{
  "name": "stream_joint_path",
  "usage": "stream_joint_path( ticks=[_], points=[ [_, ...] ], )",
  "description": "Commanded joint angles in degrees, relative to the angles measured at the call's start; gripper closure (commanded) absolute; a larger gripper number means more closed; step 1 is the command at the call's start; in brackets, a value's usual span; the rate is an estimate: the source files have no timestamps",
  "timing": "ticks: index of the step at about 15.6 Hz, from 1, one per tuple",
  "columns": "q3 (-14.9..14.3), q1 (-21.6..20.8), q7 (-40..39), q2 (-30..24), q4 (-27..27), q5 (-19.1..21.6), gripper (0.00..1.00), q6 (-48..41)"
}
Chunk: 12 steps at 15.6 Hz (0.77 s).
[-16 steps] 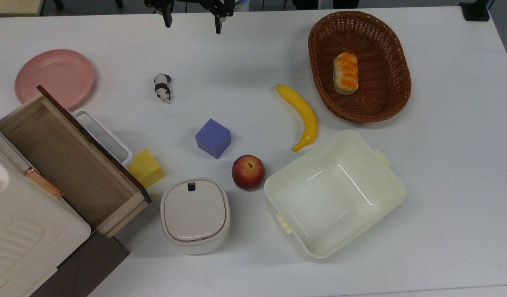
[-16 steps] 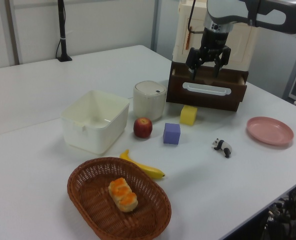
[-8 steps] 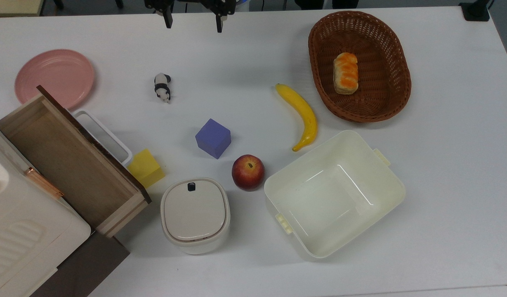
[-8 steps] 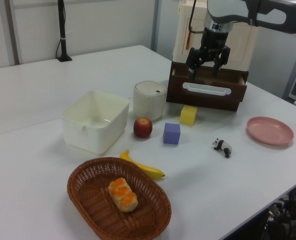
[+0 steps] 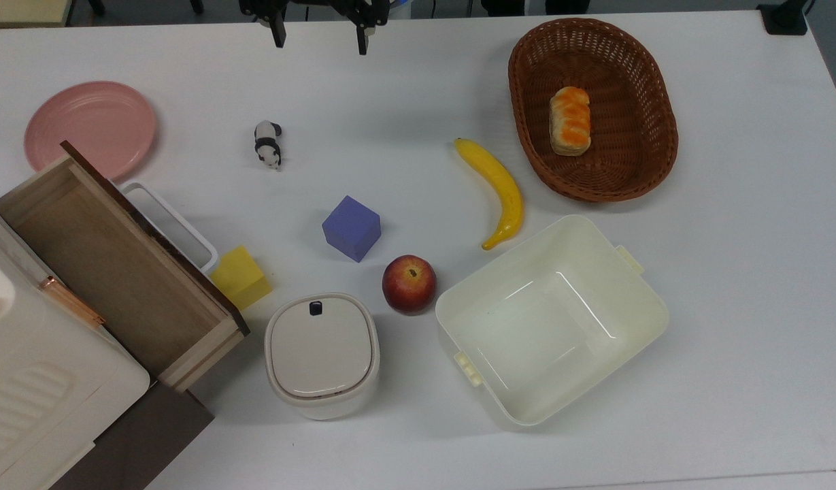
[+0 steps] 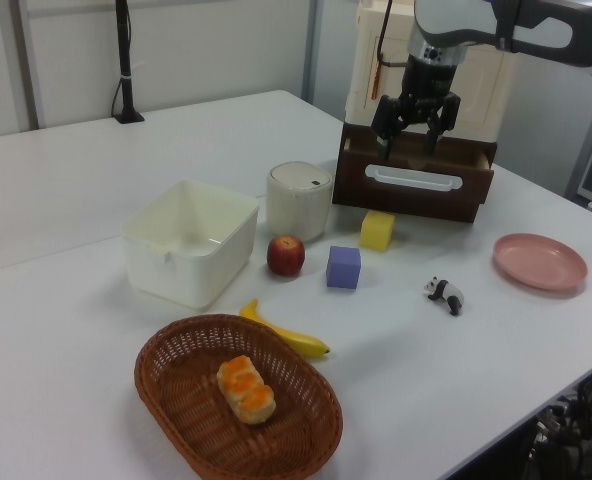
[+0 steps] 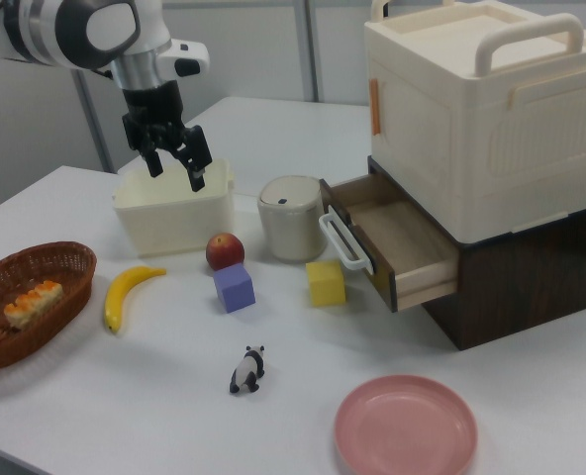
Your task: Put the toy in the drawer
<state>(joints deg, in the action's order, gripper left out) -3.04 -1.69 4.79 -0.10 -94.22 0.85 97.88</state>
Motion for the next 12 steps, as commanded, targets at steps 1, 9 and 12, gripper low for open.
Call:
stream_joint_path(
  ticks=[1, 9, 12],
  points=[
    [-2.4, -0.59, -5.13, -1.22, -3.77, -1.63, 0.0, 0.56],
    [-4.69, -0.33, -6.02, -5.44, -19.76, -6.56, 0.0, 14.51],
    [-5.14, -0.33, -6.02, -5.71, -25.21, -8.75, 0.0, 18.91]
  ],
)
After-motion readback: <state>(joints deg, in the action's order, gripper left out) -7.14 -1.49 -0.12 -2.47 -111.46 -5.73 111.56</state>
